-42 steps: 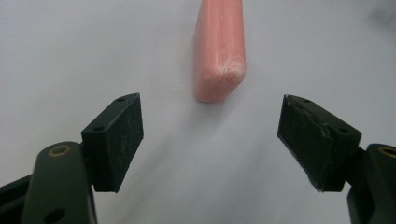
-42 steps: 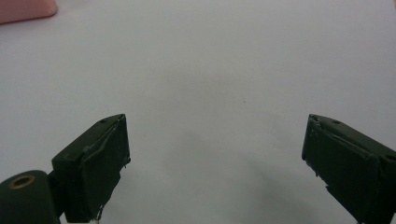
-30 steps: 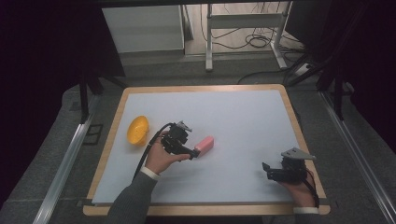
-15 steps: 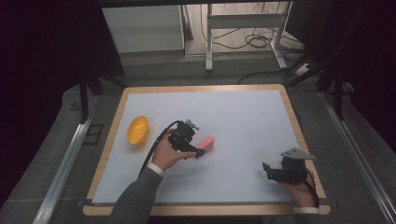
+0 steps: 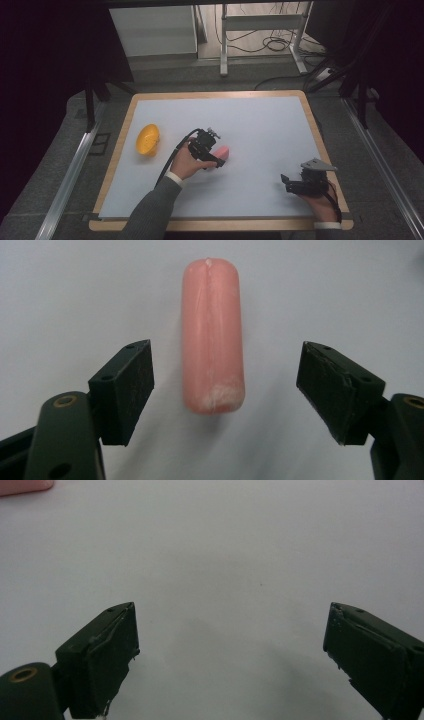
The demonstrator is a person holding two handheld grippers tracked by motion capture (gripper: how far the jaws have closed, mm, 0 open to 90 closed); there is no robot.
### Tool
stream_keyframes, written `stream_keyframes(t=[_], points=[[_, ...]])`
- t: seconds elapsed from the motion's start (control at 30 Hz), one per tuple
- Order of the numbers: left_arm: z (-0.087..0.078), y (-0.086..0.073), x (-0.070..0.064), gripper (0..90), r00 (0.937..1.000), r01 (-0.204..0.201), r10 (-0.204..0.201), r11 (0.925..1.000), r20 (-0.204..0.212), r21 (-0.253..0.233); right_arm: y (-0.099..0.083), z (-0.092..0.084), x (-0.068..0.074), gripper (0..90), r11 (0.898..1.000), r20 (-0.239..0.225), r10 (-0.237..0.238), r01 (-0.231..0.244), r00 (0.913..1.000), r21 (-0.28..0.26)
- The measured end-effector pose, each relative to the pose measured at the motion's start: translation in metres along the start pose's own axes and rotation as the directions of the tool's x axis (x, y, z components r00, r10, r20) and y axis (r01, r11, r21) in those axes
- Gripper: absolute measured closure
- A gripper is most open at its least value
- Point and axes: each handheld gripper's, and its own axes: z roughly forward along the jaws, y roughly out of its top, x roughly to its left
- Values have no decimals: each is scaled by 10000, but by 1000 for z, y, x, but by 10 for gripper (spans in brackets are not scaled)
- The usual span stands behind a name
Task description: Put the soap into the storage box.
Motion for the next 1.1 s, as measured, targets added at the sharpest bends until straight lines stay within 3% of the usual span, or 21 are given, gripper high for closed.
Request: stream_keyframes(t=[0.23,0.5,0.87,1.1], points=[[10,8,0,263,10000,-15,17,9997,-66,239,0,-1,-1,73,10000,8,26,-26,10000,-25],[21,13,-1,374,9999,-61,67,9990,-123,435,0,0,0,73,10000,4,-27,27,10000,18],[28,15,1,576,9966,226,-179,9981,-802,580,0,1,1,73,10000,-10,-55,55,10000,53],[27,15,0,601,9958,251,-198,9980,-899,583,0,1,1,73,9999,21,-96,96,10000,64]])
